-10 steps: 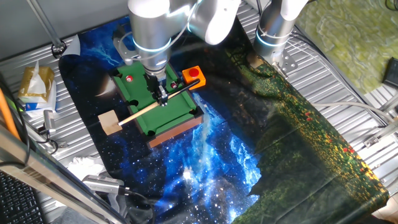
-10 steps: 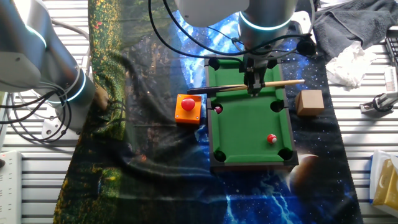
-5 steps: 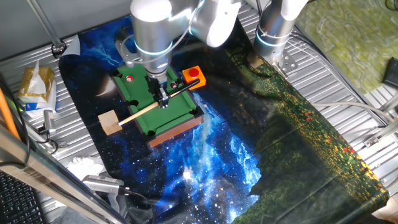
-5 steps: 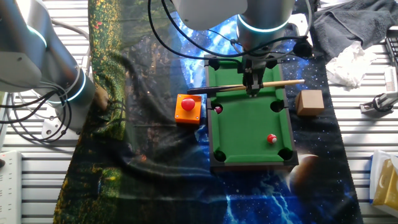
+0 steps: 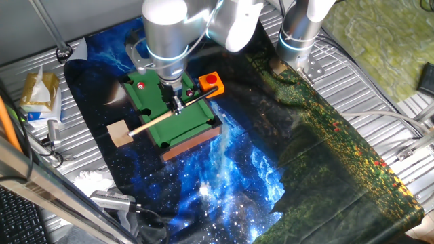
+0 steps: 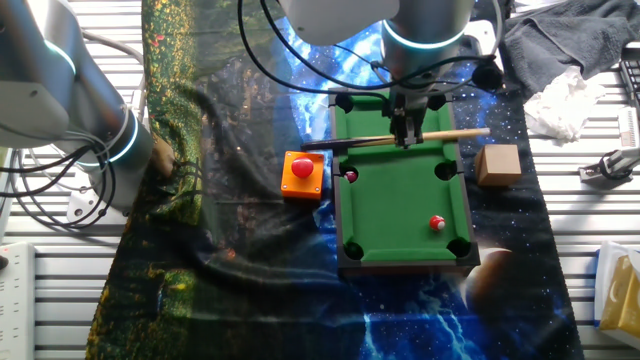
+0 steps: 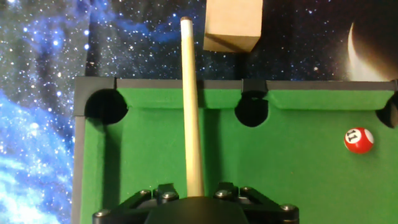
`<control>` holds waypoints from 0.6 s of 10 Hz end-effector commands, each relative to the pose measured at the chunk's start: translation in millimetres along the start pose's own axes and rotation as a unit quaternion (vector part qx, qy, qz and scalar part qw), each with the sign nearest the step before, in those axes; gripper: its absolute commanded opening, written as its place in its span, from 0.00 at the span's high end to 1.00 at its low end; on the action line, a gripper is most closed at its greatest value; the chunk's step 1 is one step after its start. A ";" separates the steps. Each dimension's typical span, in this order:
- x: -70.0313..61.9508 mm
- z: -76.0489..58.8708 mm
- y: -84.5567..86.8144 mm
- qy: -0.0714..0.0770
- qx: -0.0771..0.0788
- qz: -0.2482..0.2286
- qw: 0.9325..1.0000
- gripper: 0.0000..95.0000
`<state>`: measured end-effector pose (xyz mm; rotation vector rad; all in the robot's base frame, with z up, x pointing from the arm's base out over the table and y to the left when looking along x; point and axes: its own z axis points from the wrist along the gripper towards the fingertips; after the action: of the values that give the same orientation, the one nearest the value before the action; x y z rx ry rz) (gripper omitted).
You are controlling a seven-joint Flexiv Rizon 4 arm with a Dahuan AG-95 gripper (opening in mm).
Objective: Hit the pool ball
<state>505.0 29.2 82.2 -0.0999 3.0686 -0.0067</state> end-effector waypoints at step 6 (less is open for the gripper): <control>-6.0 -42.1 -4.6 0.031 0.006 0.039 0.999 1.00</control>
<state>506.9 24.0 124.2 -0.0375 3.1154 -0.0282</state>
